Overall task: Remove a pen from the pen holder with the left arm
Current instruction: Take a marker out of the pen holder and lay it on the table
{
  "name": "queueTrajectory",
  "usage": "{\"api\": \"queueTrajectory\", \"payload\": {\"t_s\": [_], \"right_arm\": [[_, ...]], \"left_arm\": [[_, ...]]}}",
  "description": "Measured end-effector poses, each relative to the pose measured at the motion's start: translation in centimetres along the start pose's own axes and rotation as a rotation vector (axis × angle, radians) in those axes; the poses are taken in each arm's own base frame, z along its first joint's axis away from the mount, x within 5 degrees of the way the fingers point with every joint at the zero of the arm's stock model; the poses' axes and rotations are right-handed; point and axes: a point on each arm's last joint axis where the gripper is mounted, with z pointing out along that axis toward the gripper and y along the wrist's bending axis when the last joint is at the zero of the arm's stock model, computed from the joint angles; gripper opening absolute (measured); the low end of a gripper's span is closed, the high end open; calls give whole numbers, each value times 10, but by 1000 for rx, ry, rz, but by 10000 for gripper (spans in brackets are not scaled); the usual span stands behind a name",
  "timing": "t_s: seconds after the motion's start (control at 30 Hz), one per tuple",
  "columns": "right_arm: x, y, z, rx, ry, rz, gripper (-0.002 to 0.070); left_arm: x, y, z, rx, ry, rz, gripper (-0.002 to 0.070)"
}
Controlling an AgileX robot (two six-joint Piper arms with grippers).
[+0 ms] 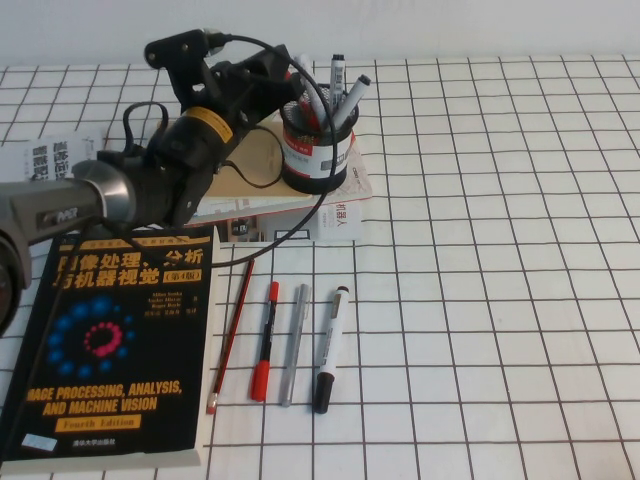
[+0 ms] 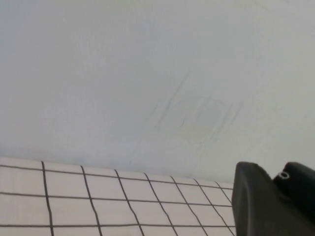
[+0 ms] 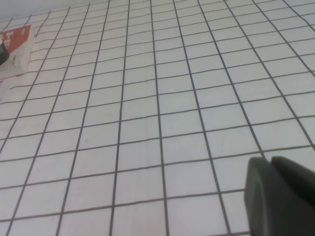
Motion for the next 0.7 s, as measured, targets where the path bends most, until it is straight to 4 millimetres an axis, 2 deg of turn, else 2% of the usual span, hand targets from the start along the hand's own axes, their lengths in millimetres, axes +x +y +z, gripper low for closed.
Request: {"api": "queueTrajectory", "payload": {"t_s": [0.2,0.47,0.7], "right_arm": [[0,0,0,0,0,0,-16],[0,0,0,0,0,0,-16],[0,0,0,0,0,0,-16]], "left_arm": [[-20,-7,-4,25,-14,55,67],[-57,-24,-14,47,-35,196,65],[-111,-53,-39,37,-16,360,65]]}}
